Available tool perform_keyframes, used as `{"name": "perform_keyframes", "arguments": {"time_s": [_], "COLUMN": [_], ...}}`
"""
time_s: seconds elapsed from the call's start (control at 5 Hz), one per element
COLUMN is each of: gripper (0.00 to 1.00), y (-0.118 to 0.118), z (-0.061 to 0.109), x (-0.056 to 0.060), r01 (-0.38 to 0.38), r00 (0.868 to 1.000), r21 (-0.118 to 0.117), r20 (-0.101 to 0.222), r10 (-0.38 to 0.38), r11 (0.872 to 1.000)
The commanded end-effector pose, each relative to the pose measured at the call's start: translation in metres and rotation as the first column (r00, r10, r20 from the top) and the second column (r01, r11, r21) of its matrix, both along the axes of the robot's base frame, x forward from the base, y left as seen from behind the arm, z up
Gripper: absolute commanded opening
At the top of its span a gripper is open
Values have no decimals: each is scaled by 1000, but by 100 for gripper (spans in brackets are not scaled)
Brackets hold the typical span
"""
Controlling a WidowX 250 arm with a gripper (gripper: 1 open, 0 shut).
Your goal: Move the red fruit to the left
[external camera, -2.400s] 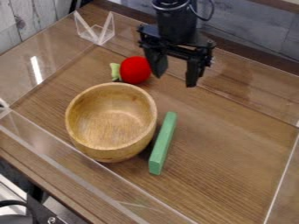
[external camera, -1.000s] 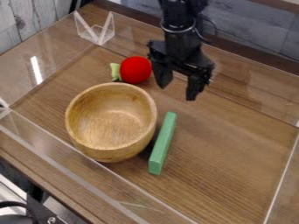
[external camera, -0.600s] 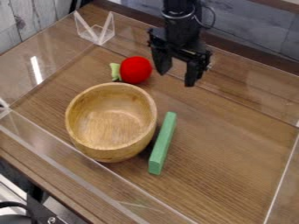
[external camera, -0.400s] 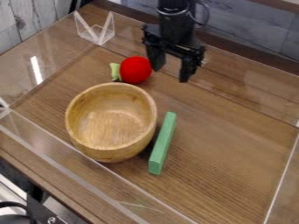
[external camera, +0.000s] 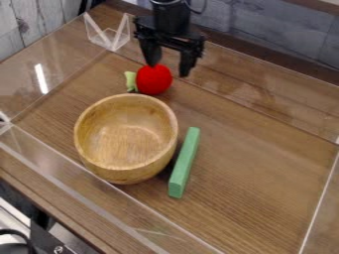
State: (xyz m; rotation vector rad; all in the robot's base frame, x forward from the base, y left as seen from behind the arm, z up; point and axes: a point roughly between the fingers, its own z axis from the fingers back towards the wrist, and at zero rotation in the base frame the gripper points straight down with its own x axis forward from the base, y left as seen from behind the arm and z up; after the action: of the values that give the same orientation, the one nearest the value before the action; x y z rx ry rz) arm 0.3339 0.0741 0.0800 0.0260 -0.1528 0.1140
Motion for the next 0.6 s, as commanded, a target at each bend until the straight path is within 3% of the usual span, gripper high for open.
{"name": "perform_keyframes", "arguments": {"time_s": [0.0,0.4], "gripper": [100,100], "y": [10,13], "z": [11,6], "x": [19,29], "r01": [1,-70], "r00": [998,997], "r21": [20,28], "r20": [65,46], "r10": [-2,69], "r11": [1000,997]}}
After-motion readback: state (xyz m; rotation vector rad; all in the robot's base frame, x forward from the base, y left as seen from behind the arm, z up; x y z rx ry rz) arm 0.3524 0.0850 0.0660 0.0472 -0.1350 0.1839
